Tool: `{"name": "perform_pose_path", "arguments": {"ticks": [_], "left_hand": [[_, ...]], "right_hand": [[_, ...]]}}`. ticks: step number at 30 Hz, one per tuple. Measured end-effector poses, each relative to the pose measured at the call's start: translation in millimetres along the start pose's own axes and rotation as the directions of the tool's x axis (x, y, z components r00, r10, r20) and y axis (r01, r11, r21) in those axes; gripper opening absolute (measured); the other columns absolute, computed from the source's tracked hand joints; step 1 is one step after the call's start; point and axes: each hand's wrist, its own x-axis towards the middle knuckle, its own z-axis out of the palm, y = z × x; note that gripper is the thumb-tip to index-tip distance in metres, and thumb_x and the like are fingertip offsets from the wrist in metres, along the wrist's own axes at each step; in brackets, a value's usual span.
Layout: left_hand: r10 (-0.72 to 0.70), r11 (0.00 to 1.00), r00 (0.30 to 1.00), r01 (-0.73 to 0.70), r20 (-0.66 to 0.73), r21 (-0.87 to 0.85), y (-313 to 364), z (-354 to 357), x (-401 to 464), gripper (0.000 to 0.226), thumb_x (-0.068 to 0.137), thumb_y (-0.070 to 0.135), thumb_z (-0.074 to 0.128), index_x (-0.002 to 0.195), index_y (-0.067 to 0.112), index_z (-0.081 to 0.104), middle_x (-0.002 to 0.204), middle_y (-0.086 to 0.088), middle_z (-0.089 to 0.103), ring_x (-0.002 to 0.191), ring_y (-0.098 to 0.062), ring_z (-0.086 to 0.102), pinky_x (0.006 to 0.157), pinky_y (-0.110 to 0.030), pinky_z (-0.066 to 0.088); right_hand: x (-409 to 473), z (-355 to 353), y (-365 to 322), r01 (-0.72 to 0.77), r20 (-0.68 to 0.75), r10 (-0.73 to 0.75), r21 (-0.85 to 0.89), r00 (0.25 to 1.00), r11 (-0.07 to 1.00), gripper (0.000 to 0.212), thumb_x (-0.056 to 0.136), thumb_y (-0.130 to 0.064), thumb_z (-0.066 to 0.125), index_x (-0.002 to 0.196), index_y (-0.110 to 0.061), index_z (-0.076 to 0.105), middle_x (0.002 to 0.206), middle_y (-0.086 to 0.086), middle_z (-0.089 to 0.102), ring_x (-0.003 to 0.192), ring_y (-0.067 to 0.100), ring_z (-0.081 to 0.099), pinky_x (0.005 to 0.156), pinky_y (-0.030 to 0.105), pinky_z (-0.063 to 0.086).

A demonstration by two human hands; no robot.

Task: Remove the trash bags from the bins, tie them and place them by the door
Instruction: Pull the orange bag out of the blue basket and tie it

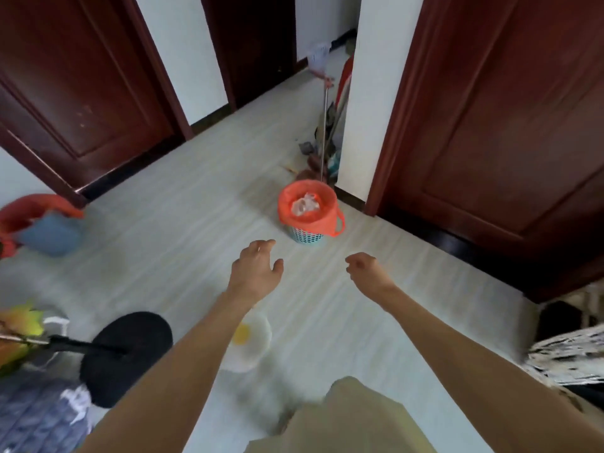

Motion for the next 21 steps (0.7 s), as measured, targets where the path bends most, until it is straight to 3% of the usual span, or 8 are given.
{"name": "perform_pose_path", "arguments": {"ticks": [5,9,12,14,21], "left_hand": [[0.102,0.995,0.994,-0.102,0.039,-0.006,13,-16,126,0.049,0.092,0.026,0.049,0.138,0.014,0.039,0.142,-0.009,0.042,0.13,-0.028,0.04,0.104,-0.04,0.037],[0.136,0.991,0.989,-0.135,0.05,-0.024,13,-18,237,0.047,0.09,0.024,0.051,0.135,0.013,0.042,0.136,-0.011,0.047,0.124,-0.032,0.045,0.101,-0.043,0.041],[0.121,0.992,0.989,-0.118,0.086,-0.042,11,-19,335,0.054,0.084,0.032,0.043,0.134,0.01,0.045,0.135,-0.013,0.049,0.123,-0.032,0.047,0.101,-0.044,0.041],[0.108,0.993,0.99,-0.103,0.094,-0.06,11,-15,394,0.05,0.087,0.027,0.046,0.134,0.009,0.045,0.135,-0.014,0.049,0.124,-0.032,0.047,0.102,-0.043,0.041],[0.176,0.984,0.966,-0.169,0.187,-0.053,3,19,540,0.048,0.09,0.015,0.05,0.136,0.008,0.041,0.137,-0.015,0.046,0.128,-0.029,0.044,0.106,-0.038,0.037]], "right_hand": [[106,-5,-45,-0.045,-0.085,0.05,0.049,0.995,0.998,0.032,0.089,-0.008,0.042,0.116,-0.011,0.059,0.118,0.014,0.062,0.098,0.028,0.058,0.082,0.033,0.046],[210,-3,-72,-0.05,-0.084,0.05,0.011,0.995,0.999,0.033,0.09,-0.006,0.042,0.119,-0.007,0.058,0.122,0.017,0.061,0.11,0.034,0.057,0.096,0.04,0.046],[299,-3,-84,-0.096,-0.106,0.099,0.038,0.989,0.995,0.032,0.089,-0.005,0.043,0.118,-0.006,0.058,0.119,0.019,0.062,0.093,0.027,0.056,0.085,0.035,0.046],[350,-2,-89,-0.133,-0.124,0.141,0.073,0.982,0.988,0.034,0.088,-0.005,0.042,0.119,-0.007,0.057,0.118,0.019,0.063,0.086,0.022,0.051,0.076,0.03,0.041],[474,17,-95,-0.25,-0.159,0.263,0.094,0.952,0.964,0.041,0.088,-0.007,0.036,0.127,-0.009,0.051,0.12,0.016,0.062,0.106,0.035,0.059,0.079,0.032,0.044]]}}
